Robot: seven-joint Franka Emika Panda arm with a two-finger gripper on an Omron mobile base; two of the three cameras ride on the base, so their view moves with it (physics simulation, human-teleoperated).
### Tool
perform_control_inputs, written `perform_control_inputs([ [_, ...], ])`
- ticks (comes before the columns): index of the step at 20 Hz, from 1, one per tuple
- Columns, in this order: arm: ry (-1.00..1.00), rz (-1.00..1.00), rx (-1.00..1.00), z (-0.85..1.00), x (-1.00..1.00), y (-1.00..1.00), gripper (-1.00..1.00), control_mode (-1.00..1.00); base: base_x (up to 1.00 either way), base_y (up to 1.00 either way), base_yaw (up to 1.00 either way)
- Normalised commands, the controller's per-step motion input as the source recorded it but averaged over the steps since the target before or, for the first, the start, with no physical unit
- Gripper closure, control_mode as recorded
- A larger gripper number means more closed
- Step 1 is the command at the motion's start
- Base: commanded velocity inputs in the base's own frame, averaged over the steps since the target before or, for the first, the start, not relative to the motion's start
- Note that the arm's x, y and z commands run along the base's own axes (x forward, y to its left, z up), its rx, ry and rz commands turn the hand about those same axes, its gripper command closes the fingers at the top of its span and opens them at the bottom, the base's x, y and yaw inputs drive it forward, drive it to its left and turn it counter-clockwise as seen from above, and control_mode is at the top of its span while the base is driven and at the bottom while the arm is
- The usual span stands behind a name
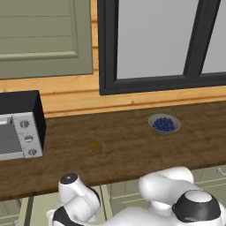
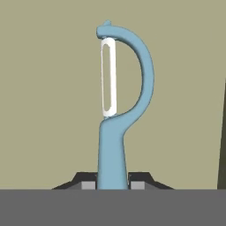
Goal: Pick the peeler from the drawer and place it on the counter.
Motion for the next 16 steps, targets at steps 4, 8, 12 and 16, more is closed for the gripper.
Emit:
perform_control_inputs([
  [4,0.00,0.00,0.00,1.00,-0.75,0.08,1.00,-1.00,0.00,0.00,0.00],
  [8,0.00,0.00,0.02,1.00,0.12,-0.33,1.00,-1.00,0.00,0.00,0.00],
  [12,0.00,-0.05,0.07,1.00,0.69,-0.73,1.00,-1.00,0.00,0.00,0.00],
  [16,0.05,-0.06,0.10,1.00,0.95,-0.89,1.00,-1.00,0.00,0.00,0.00],
])
